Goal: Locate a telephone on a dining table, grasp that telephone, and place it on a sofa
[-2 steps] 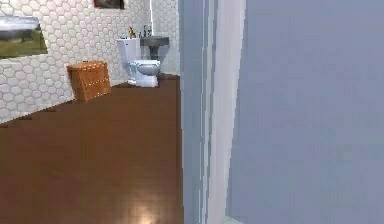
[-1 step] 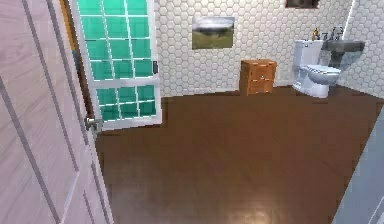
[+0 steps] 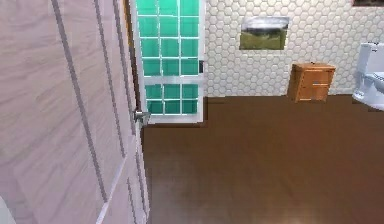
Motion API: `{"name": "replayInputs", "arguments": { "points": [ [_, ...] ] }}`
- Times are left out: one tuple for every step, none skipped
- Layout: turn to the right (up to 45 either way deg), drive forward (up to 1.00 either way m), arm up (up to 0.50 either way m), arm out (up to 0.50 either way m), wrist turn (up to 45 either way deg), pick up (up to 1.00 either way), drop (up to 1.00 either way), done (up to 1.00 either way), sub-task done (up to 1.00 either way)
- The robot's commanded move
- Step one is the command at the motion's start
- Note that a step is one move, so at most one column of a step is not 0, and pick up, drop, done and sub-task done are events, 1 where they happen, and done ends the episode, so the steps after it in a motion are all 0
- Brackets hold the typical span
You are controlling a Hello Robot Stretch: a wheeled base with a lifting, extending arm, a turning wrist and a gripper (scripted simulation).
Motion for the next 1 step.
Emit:
{"name": "replayInputs", "arguments": {
  "points": [
    [0.0, 0.45, 0.00, 0.00, 0.0, 0.00, 0.00, 0.00, 0.00]
  ]
}}
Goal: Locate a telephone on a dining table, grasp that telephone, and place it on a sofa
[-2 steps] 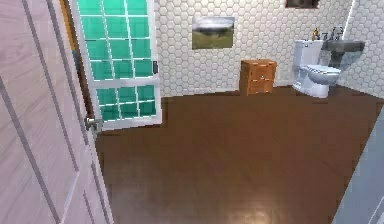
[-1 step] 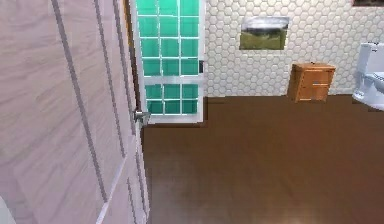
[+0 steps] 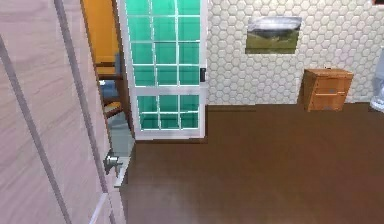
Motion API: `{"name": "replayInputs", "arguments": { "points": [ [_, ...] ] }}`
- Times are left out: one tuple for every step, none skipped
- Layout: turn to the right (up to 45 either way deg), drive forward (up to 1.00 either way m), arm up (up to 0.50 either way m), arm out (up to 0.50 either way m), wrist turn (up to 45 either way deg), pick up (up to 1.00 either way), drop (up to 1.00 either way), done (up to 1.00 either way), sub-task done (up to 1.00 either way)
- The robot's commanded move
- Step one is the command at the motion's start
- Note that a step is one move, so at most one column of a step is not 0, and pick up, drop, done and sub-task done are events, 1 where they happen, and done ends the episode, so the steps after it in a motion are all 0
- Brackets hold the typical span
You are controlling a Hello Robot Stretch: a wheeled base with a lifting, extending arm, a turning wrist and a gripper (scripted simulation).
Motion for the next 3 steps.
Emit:
{"name": "replayInputs", "arguments": {
  "points": [
    [45.0, 0.00, 0.00, 0.00, 0.0, 0.00, 0.00, 0.00, 0.00],
    [9.0, 0.00, 0.00, 0.00, 0.0, 0.00, 0.00, 0.00, 0.00],
    [0.0, 1.00, 0.00, 0.00, 0.0, 0.00, 0.00, 0.00, 0.00]
  ]
}}
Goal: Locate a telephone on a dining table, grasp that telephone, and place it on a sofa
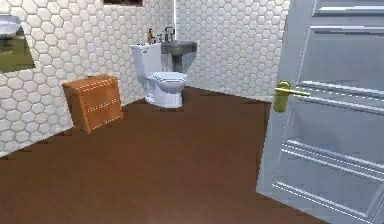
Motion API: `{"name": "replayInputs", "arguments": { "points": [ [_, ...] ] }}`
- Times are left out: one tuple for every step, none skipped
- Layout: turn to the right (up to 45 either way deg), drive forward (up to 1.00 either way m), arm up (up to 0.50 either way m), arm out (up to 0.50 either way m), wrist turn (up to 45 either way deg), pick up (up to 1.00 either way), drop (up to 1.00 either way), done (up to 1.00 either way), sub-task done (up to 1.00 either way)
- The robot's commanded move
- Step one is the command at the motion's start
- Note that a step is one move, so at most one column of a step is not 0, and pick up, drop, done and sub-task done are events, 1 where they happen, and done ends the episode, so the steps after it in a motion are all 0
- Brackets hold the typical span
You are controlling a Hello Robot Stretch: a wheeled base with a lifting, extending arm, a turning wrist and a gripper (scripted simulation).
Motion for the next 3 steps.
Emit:
{"name": "replayInputs", "arguments": {
  "points": [
    [0.0, 1.00, 0.00, 0.00, 0.0, 0.00, 0.00, 0.00, 0.00],
    [0.0, 0.45, 0.00, 0.00, 0.0, 0.00, 0.00, 0.00, 0.00],
    [12.0, 0.00, 0.00, 0.00, 0.0, 0.00, 0.00, 0.00, 0.00]
  ]
}}
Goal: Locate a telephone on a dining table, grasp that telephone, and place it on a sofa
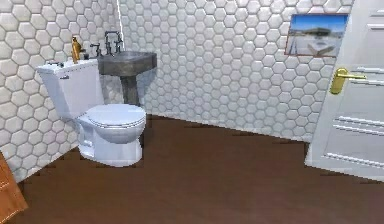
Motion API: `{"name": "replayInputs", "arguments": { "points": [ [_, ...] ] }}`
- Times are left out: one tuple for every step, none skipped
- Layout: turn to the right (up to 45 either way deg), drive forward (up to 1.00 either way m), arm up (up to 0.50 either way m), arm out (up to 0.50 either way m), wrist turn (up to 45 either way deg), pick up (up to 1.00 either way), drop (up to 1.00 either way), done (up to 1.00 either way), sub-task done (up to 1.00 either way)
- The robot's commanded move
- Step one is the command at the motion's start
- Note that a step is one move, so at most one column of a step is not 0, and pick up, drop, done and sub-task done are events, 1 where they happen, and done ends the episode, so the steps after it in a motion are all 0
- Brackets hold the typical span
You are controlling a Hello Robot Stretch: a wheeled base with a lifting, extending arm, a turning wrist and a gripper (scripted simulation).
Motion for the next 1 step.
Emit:
{"name": "replayInputs", "arguments": {
  "points": [
    [3.0, 0.00, 0.00, 0.00, 0.0, 0.00, 0.00, 0.00, 0.00]
  ]
}}
